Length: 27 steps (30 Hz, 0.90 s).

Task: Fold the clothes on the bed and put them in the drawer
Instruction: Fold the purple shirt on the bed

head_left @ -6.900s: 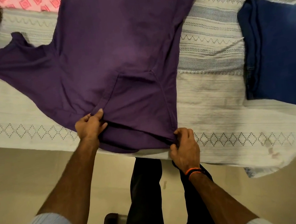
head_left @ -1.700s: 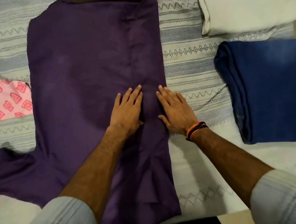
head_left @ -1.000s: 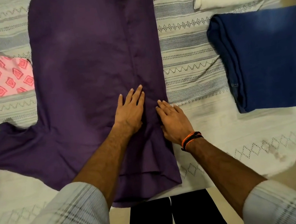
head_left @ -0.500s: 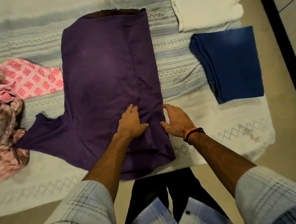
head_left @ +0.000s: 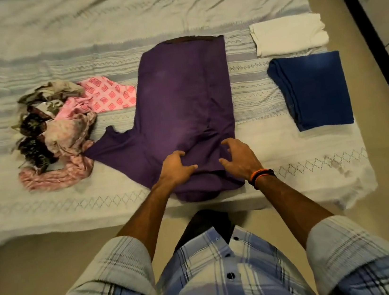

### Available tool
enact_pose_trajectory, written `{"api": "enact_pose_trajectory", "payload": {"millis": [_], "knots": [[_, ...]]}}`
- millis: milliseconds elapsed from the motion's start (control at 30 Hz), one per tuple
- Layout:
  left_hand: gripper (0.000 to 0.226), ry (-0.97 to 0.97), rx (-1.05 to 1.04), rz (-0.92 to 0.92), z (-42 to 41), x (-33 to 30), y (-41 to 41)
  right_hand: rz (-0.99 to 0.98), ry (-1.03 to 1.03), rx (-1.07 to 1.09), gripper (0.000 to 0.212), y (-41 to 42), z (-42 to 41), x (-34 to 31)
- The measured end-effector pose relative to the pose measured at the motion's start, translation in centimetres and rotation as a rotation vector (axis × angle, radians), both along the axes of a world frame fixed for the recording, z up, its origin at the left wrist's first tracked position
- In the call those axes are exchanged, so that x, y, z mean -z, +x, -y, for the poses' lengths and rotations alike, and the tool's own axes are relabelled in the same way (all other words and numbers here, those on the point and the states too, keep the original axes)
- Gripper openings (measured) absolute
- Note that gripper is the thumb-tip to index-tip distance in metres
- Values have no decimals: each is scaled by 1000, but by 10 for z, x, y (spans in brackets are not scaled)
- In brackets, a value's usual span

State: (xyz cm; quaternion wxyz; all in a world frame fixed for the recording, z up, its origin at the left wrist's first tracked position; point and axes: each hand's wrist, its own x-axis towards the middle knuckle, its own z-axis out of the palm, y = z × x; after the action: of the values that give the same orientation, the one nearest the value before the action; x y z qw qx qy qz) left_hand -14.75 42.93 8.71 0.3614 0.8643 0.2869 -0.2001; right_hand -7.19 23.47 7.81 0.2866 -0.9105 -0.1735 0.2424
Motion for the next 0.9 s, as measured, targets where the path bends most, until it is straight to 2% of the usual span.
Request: {"api": "enact_pose_trajectory", "payload": {"millis": [200,400,700,900], "knots": [[69,-46,-190,11,-35,-15,-51,19,29,-95,56,-34,-38,-16],[62,-62,-330,1,-102,-10,-84,-8,19,-183,56,-54,-110,-12],[57,-169,-427,-13,-228,21,-96,-71,-47,-208,52,-65,-247,14],[56,-230,-422,-81,-300,51,-87,-136,-79,-152,51,-58,-316,39]]}}
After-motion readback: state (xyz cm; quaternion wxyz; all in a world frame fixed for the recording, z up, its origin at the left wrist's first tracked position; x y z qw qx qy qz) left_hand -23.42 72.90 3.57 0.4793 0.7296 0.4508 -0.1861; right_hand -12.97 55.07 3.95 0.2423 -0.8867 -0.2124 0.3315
